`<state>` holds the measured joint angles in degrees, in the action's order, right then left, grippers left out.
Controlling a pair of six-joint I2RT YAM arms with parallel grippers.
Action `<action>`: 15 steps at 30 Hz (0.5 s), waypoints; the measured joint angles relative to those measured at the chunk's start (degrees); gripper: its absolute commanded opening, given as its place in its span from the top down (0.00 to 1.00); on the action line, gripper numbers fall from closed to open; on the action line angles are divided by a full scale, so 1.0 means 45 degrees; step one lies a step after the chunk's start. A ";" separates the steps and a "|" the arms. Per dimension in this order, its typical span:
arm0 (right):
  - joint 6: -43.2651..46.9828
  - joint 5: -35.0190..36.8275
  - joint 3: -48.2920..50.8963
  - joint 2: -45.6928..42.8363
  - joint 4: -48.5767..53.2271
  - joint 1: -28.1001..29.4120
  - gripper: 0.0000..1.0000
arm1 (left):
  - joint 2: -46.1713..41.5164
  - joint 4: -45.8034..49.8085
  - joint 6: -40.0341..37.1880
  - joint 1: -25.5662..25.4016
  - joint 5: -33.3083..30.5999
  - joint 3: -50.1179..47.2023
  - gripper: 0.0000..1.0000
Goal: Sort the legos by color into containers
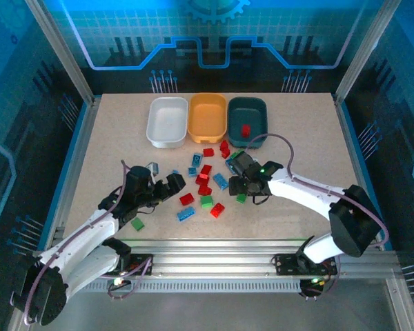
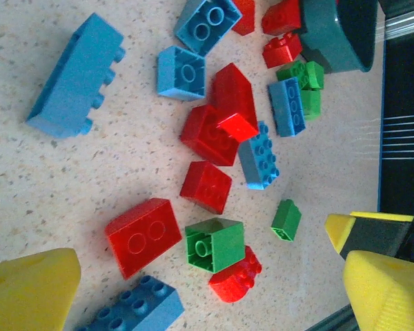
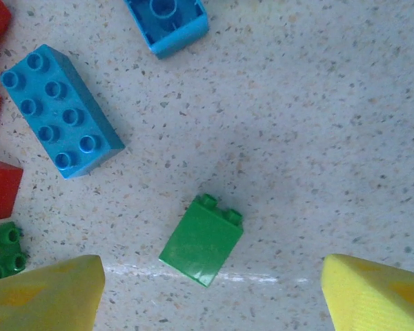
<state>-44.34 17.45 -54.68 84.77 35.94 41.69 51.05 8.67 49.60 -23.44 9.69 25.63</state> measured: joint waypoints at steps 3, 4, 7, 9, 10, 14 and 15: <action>-0.0583 0.0005 0.0024 0.0520 -0.0209 0.0233 0.20 | -0.0209 0.0049 0.0097 0.0000 -0.0005 -0.0180 0.01; -0.0758 0.0010 0.0049 0.0729 -0.0282 0.0296 0.21 | -0.0287 0.0073 0.0107 0.0000 -0.0010 -0.0189 0.01; -0.1127 0.0039 0.0073 0.1355 -0.0374 0.0379 0.26 | -0.0544 0.0112 0.0102 0.0000 -0.0010 -0.0189 0.01; -0.1263 0.0034 0.0073 0.1734 -0.0486 0.0389 0.30 | -0.0665 0.0121 0.0097 0.0000 -0.0010 -0.0189 0.01; -0.1311 0.0024 0.0073 0.1899 -0.0559 0.0393 0.31 | -0.0690 0.0121 0.0097 0.0000 -0.0010 -0.0189 0.01; -0.1467 0.0039 0.0073 0.2477 -0.0811 0.0393 0.40 | -0.0690 0.0117 0.0097 0.0000 -0.0010 -0.0189 0.01; -0.1481 0.0044 0.0073 0.2599 -0.0826 0.0389 0.42 | -0.0690 0.0121 0.0097 0.0000 -0.0010 -0.0189 0.01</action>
<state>-51.00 17.65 -54.35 96.47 32.23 43.44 47.94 9.21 50.04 -23.44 9.65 24.77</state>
